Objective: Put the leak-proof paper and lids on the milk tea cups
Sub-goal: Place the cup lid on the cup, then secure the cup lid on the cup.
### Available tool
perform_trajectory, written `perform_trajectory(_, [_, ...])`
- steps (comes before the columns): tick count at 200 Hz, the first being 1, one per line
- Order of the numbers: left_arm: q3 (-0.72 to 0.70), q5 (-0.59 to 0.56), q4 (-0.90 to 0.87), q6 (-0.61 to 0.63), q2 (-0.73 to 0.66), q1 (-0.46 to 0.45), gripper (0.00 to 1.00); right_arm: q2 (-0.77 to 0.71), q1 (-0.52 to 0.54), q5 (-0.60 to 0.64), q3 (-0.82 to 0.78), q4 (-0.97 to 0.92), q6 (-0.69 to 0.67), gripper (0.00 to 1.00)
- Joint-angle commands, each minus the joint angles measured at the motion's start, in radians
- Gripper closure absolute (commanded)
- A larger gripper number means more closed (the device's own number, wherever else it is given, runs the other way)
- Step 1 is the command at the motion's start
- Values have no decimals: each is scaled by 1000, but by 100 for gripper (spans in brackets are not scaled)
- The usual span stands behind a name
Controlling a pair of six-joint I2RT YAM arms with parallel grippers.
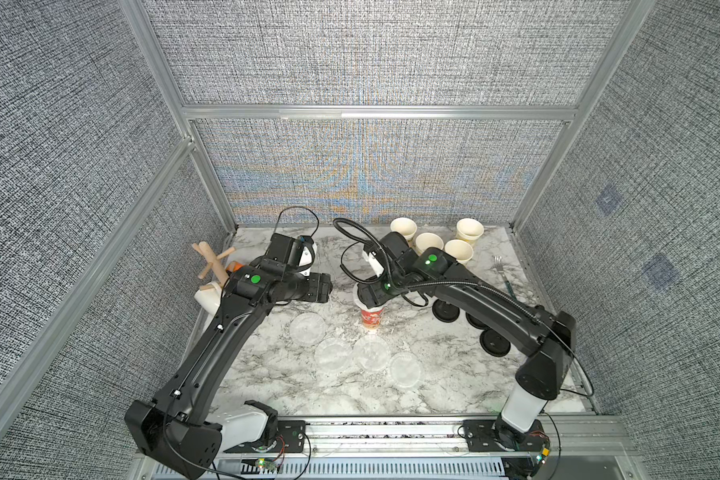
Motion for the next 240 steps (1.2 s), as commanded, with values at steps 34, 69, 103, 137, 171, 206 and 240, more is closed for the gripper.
perform_trajectory(34, [124,216,-20,51,144,-41,16,-352,-97,66,-289,146,107,2])
perform_trajectory(69, [209,221,-40,63,274,-104,18,-557,-238,-11,-549,270,143,3])
perform_trajectory(103, [283,172,-47,70,373,-127,18,-645,-295,-42,-664,304,148,3])
perform_trajectory(137, [309,167,-52,75,429,-144,18,-673,-312,-60,-730,324,152,3])
perform_trajectory(171, [310,144,-61,78,457,-160,18,-678,-318,-74,-751,332,153,3])
perform_trajectory(206, [304,110,-73,80,467,-164,18,-672,-319,-84,-747,322,147,3])
perform_trajectory(240, [287,104,-78,85,479,-164,19,-671,-319,-87,-748,321,145,4])
